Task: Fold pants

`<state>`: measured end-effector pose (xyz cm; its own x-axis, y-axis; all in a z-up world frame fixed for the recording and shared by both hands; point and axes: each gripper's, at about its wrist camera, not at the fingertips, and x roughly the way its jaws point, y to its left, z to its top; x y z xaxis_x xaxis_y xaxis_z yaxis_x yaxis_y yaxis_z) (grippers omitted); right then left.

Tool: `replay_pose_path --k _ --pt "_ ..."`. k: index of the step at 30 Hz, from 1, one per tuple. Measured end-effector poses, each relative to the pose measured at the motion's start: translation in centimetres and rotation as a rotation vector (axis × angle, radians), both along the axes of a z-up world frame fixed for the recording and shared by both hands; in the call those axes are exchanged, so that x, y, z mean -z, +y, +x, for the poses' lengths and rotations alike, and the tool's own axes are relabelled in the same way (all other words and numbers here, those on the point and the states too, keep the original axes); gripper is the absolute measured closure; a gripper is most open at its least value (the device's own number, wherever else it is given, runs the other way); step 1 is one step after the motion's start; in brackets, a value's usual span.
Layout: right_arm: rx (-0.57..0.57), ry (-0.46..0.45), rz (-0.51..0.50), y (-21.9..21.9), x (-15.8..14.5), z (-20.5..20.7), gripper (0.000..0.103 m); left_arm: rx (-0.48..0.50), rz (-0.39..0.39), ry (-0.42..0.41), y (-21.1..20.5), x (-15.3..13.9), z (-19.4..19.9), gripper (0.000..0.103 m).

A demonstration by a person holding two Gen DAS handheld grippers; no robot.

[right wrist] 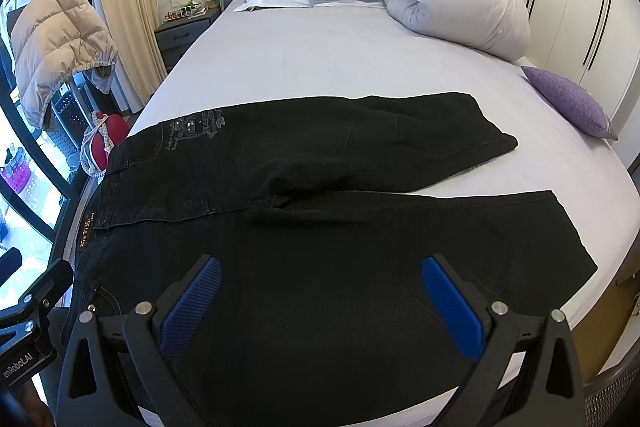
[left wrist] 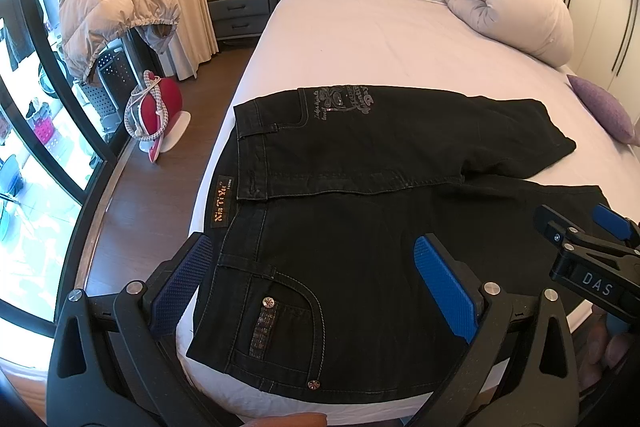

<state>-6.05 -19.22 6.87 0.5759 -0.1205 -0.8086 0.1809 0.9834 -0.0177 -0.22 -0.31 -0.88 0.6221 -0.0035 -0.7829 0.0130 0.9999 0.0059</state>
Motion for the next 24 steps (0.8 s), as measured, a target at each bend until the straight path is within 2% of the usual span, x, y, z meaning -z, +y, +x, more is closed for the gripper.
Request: replay_pose_path --k 24 --pt "-0.004 0.008 -0.003 0.26 0.42 -0.41 0.0 0.006 -0.006 0.003 0.14 0.43 -0.09 0.0"
